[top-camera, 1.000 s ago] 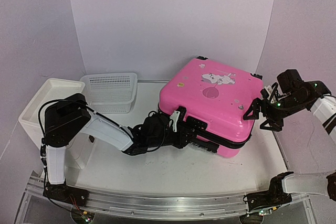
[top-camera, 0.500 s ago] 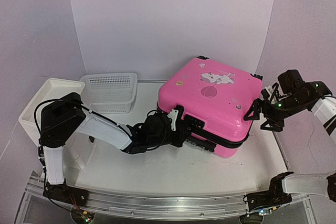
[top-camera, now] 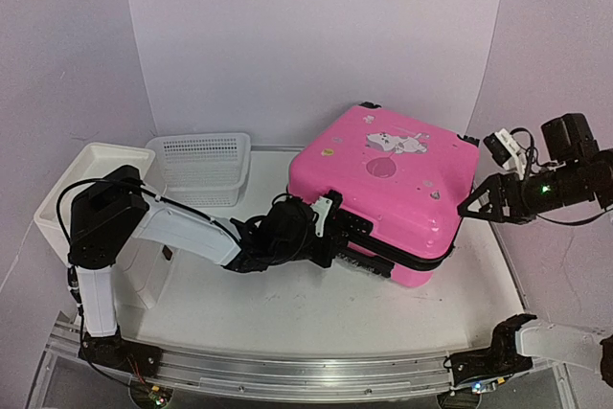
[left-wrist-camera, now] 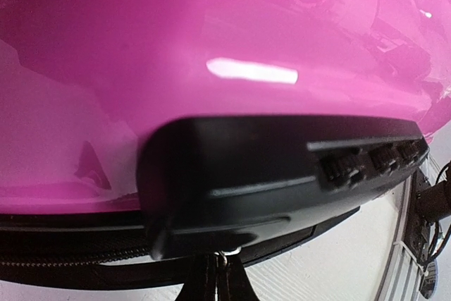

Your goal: Open, take out, and arrange the luggage

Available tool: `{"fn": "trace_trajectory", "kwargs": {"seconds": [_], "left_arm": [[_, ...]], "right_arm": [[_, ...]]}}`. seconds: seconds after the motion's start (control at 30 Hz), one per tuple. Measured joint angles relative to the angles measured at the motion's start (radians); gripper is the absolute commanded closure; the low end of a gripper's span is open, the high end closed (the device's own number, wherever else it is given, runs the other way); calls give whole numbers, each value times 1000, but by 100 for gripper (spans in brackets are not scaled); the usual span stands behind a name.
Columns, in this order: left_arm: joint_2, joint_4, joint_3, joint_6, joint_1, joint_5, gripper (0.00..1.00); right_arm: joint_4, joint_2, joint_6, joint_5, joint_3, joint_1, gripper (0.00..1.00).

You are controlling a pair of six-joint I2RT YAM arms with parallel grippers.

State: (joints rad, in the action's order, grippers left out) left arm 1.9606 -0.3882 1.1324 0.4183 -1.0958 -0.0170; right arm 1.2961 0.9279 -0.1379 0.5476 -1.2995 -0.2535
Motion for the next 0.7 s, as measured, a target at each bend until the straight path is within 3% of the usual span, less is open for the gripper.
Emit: {"fn": "trace_trajectory", "kwargs": {"seconds": [0.1,0.17,0.33,0.4,0.5,0.7], "left_arm": [[-6,18,3,-14,2,6,100],[-9,48,14,-32,7,19,100],[-18,97,24,-55,18,42,100],[-21,106,25,-58,19,44,100],[-27,121,25,-67,24,46,100],[-43,147,25,-87,55,100,100]], "right_arm": [[-1,26,11,33,-27,-80,2],[-13,74,12,1,-37,-204,2],[-45,268,29,-283,-89,-625,2],[-91,341,53,-365,-81,-736,2],[-183,364,126,-447,-6,-781,4],[-425,369,338,-541,197,-786,27]]}}
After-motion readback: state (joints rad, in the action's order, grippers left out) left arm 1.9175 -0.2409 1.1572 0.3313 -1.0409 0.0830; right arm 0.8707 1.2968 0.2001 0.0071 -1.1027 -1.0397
